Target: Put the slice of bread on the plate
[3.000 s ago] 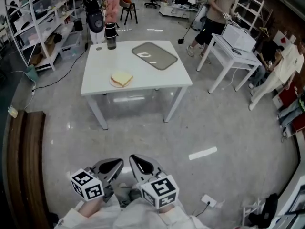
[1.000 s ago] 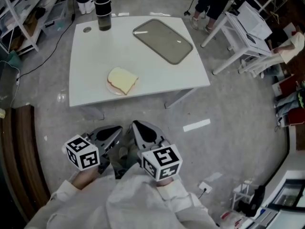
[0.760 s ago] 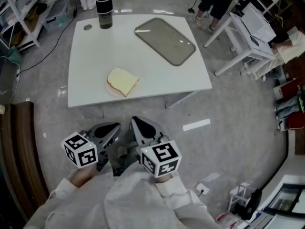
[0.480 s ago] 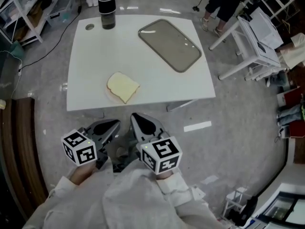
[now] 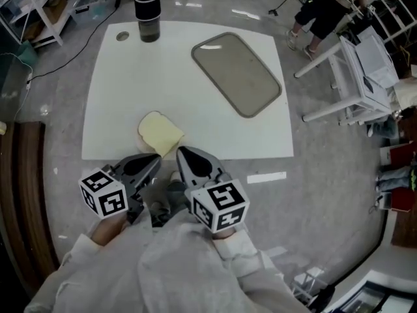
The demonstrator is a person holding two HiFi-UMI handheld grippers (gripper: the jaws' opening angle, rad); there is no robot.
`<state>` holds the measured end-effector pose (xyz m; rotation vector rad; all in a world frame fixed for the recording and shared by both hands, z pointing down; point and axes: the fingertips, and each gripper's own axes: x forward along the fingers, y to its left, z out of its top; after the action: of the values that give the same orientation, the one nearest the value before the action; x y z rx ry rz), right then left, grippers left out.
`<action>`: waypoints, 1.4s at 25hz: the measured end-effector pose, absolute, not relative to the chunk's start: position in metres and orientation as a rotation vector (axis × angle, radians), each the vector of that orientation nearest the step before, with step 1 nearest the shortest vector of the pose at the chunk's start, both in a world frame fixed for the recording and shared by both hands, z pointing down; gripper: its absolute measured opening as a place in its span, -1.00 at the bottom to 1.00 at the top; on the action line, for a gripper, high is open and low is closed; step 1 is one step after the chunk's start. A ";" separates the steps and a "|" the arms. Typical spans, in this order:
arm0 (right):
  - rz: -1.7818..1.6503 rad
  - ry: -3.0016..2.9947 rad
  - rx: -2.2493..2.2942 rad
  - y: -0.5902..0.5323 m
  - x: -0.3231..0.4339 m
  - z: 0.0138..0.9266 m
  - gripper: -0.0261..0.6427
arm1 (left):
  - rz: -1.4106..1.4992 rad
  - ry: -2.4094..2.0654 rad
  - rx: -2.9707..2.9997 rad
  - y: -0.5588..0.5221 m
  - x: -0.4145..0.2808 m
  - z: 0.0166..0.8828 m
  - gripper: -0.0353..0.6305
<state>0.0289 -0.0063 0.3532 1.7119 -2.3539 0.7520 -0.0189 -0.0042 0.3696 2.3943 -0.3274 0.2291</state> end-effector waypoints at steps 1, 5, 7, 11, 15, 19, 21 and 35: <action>0.756 -2.358 1.704 -0.010 0.033 0.355 -0.88 | 0.230 -0.336 2.390 -0.008 -0.015 0.372 -0.87; 0.775 -2.378 1.653 -0.022 0.047 0.361 -0.88 | 0.220 -0.384 2.376 -0.021 -0.003 0.374 -0.87; 0.781 -2.391 1.625 -0.028 0.053 0.363 -0.88 | 0.217 -0.412 2.370 -0.026 0.002 0.375 -0.87; 0.795 -2.407 1.569 -0.034 0.060 0.365 -0.88 | 0.209 -0.454 2.350 -0.029 0.010 0.377 -0.87; 0.795 -2.422 1.532 -0.035 0.061 0.368 -0.88 | 0.206 -0.479 2.334 -0.031 0.012 0.379 -0.87; 0.796 -2.423 1.531 -0.033 0.063 0.368 -0.88 | 0.221 -0.500 2.333 -0.027 0.009 0.383 -0.87; 0.802 -2.422 1.534 -0.032 0.062 0.369 -0.88 | 0.227 -0.514 2.328 -0.026 0.005 0.384 -0.87; 0.831 -2.377 1.550 -0.035 0.052 0.377 -0.88 | 0.266 -0.502 2.320 -0.024 -0.016 0.393 -0.87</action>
<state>0.0519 -0.0352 0.3769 1.5502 -2.3773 0.8310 -0.0162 -0.0242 0.3929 2.3197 -0.5020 0.2662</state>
